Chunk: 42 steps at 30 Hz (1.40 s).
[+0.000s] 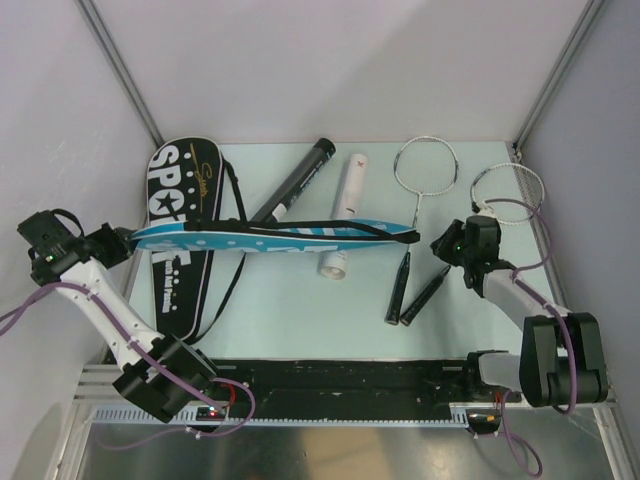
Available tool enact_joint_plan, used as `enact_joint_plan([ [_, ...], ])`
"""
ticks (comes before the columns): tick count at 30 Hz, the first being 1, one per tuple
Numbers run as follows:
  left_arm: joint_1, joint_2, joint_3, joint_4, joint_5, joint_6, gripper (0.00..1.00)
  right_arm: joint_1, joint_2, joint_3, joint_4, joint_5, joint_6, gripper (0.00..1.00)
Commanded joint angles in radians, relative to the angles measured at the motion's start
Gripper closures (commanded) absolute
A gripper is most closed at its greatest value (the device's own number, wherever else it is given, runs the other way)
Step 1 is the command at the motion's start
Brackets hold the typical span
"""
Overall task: Pack up the badminton gear
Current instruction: Zip the racket bag at the center of the board, then pick up the racket bag from the center of the board.
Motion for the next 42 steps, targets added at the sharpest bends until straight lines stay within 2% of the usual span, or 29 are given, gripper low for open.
enact_joint_plan([
  [1, -0.006, -0.019, 0.05, 0.038, -0.01, -0.005, 1.0, 0.117, -0.15, 0.056, 0.045, -0.086, -0.214, 0.59],
  [3, -0.011, -0.022, 0.047, 0.038, -0.007, -0.007, 1.0, 0.195, -0.214, 0.055, 0.11, -0.108, -0.347, 0.46],
  [6, -0.017, -0.03, 0.037, 0.039, -0.002, -0.008, 1.0, 0.294, -0.226, 0.055, 0.25, -0.2, -0.494, 0.33],
  [10, -0.025, -0.041, 0.021, 0.04, -0.001, -0.007, 1.0, 0.484, -0.152, 0.065, 0.376, -0.284, -0.818, 0.24],
  [13, -0.032, -0.043, 0.011, 0.04, 0.006, -0.006, 0.99, 0.593, -0.064, 0.125, 0.398, -0.298, -0.994, 0.21],
  [19, -0.046, -0.062, -0.008, 0.04, 0.01, 0.0, 0.97, 0.704, 0.131, 0.311, 0.318, -0.347, -1.16, 0.21],
  [24, -0.055, -0.066, -0.008, 0.04, 0.007, 0.008, 0.96, 0.751, 0.257, 0.418, 0.296, -0.284, -1.219, 0.22],
  [28, -0.058, -0.061, -0.008, 0.04, 0.02, 0.01, 0.94, 0.755, 0.296, 0.454, 0.299, -0.323, -1.217, 0.24],
  [30, -0.059, -0.058, -0.01, 0.042, 0.027, 0.009, 0.92, 0.754, 0.304, 0.461, 0.295, -0.36, -1.221, 0.27],
  [32, -0.058, -0.057, -0.013, 0.051, 0.031, 0.01, 0.9, 0.754, 0.318, 0.479, 0.279, -0.379, -1.221, 0.34],
  [33, -0.058, -0.058, -0.014, 0.054, 0.035, 0.01, 0.88, 0.753, 0.327, 0.493, 0.269, -0.381, -1.219, 0.4],
  [35, -0.059, -0.057, -0.016, 0.067, 0.052, 0.008, 0.83, 0.751, 0.339, 0.512, 0.261, -0.379, -1.201, 0.66],
  [36, -0.059, -0.053, -0.016, 0.081, 0.064, 0.006, 0.79, 0.747, 0.343, 0.518, 0.268, -0.38, -1.178, 0.83],
  [37, -0.061, -0.045, -0.015, 0.093, 0.08, 0.007, 0.73, 0.733, 0.344, 0.521, 0.281, -0.387, -1.154, 0.91],
  [39, -0.07, -0.034, -0.01, 0.137, 0.108, 0.016, 0.56, 0.704, 0.331, 0.523, 0.303, -0.401, -1.097, 0.98],
  [42, -0.079, -0.037, 0.013, 0.216, 0.114, 0.044, 0.32, 0.682, 0.266, 0.523, 0.329, -0.362, -1.054, 1.0],
])
